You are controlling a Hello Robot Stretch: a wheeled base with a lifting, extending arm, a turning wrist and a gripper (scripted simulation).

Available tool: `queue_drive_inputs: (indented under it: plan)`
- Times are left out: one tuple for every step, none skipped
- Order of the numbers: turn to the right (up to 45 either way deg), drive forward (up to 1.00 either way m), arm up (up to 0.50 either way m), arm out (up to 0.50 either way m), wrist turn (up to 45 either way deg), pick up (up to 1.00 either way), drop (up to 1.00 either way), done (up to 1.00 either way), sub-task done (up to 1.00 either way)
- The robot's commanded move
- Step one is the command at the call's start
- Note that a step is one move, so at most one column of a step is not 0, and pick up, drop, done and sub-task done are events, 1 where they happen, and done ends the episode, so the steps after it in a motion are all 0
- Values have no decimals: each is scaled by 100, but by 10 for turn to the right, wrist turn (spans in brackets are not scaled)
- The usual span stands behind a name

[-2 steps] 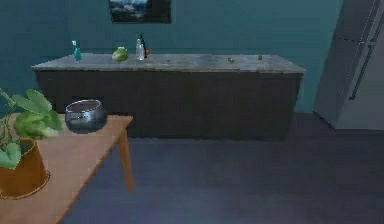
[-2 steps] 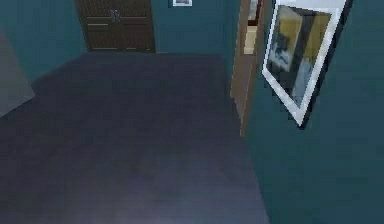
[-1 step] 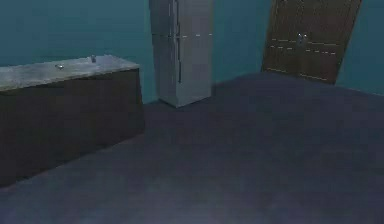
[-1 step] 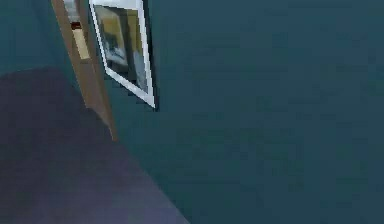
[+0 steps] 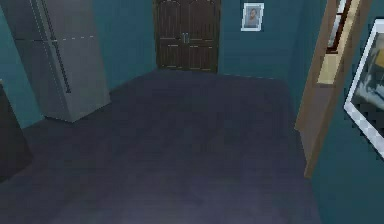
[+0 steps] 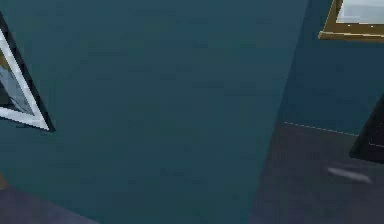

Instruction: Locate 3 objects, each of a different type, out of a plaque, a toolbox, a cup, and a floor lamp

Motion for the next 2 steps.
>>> queue_drive_inputs:
  plan:
    - [0, 5, 0, 0, 0, 0, 0, 0, 0]
    - [-450, 0, 0, 0, 0, 0, 0, 0, 0]
